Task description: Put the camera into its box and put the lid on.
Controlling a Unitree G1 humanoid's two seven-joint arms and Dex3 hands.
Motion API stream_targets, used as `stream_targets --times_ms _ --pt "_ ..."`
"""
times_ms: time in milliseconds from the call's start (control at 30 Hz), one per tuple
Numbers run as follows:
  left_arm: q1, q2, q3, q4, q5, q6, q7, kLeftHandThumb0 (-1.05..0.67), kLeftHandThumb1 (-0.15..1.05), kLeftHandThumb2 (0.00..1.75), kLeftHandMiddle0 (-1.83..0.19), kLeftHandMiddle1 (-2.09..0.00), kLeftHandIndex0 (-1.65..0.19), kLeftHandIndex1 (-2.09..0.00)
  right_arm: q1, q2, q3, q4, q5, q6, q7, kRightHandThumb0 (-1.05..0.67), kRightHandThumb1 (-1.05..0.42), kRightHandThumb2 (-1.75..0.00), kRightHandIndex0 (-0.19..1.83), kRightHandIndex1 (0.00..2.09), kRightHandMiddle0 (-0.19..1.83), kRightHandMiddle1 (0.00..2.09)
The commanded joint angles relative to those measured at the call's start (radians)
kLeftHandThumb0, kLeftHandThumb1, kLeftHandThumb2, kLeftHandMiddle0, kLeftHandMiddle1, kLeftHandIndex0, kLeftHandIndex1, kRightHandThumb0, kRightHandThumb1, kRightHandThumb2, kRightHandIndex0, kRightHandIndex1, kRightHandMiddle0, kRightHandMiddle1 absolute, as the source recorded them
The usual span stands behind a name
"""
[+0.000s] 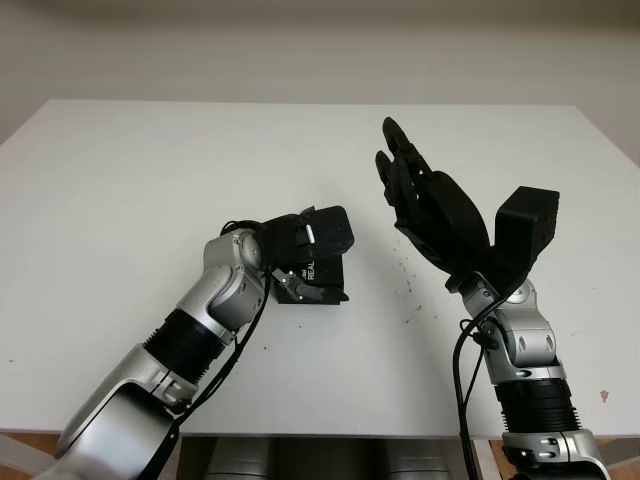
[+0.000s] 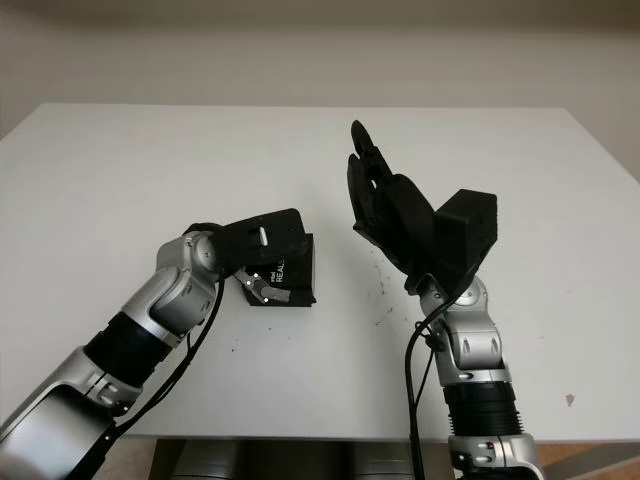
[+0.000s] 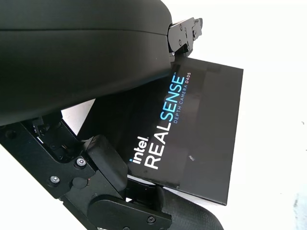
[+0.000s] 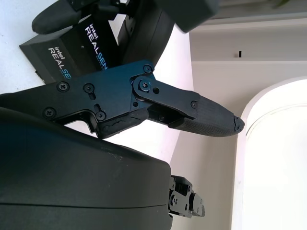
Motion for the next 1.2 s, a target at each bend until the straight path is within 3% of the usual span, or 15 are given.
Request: stream_targets --times_ms 0,233,633,800,867,933,1067,1167 --pt "0.127 -0.033 -0.038 0.017 -0.065 0.033 -0.060 -0.84 1.05 0.68 0.19 0.00 0.19 0.00 -0.002 -0.011 -0.002 -0.018 -0.003 -0.001 0.003 -0.69 -1.05 -0.75 -0.19 0.00 -0.19 0.00" --pt "0.134 0.016 -0.016 -0.105 -0.146 0.009 -0.076 -0.85 1.05 0.67 0.19 0.00 0.19 0.00 -0.001 -0.011 -0.002 -0.023 0.000 0.012 0.004 -0.70 -1.05 -0.74 -0.19 0.00 -0.19 0.00" --pt "0.141 0.047 -0.002 -0.159 -0.191 0.007 -0.024 -0.84 1.05 0.68 0.19 0.00 0.19 0.00 0.002 -0.009 -0.004 -0.027 0.000 0.015 0.006 -0.67 -1.05 -0.74 -0.19 0.00 -0.19 0.00" --pt "0.184 0.025 0.024 -0.156 -0.176 -0.064 0.087 -0.80 1.05 0.71 0.18 -0.01 0.19 0.00 0.007 -0.011 -0.002 -0.037 -0.001 0.021 0.003 -0.67 -1.05 -0.75 -0.19 0.00 -0.19 0.00" --pt "0.207 0.009 0.039 -0.160 -0.164 -0.081 0.157 -0.76 1.05 0.53 0.00 -0.09 0.05 -0.07 0.009 -0.011 -0.002 -0.040 0.000 0.024 0.004 -0.67 -1.05 -0.74 -0.19 0.00 -0.19 0.00" --pt "0.222 -0.002 0.049 -0.166 -0.160 -0.085 0.200 -0.76 1.05 0.47 -0.05 -0.09 0.00 -0.09 0.009 -0.012 -0.003 -0.044 0.001 0.033 0.004 -0.67 -1.05 -0.74 -0.19 0.00 -0.19 0.00" --pt "0.244 -0.026 0.082 -0.184 -0.174 -0.092 0.256 -0.78 1.05 0.62 -0.20 -0.13 -0.08 -0.12 0.010 -0.013 -0.004 -0.044 0.000 0.036 0.003 -0.67 -1.05 -0.74 -0.19 0.00 -0.19 0.00" --pt "0.253 -0.052 0.118 -0.176 -0.195 -0.096 0.292 -0.75 1.05 0.67 -0.20 -0.12 -0.10 -0.13 0.012 -0.011 -0.006 -0.044 0.004 0.036 0.004 -0.67 -1.05 -0.73 -0.19 0.00 -0.19 0.00"
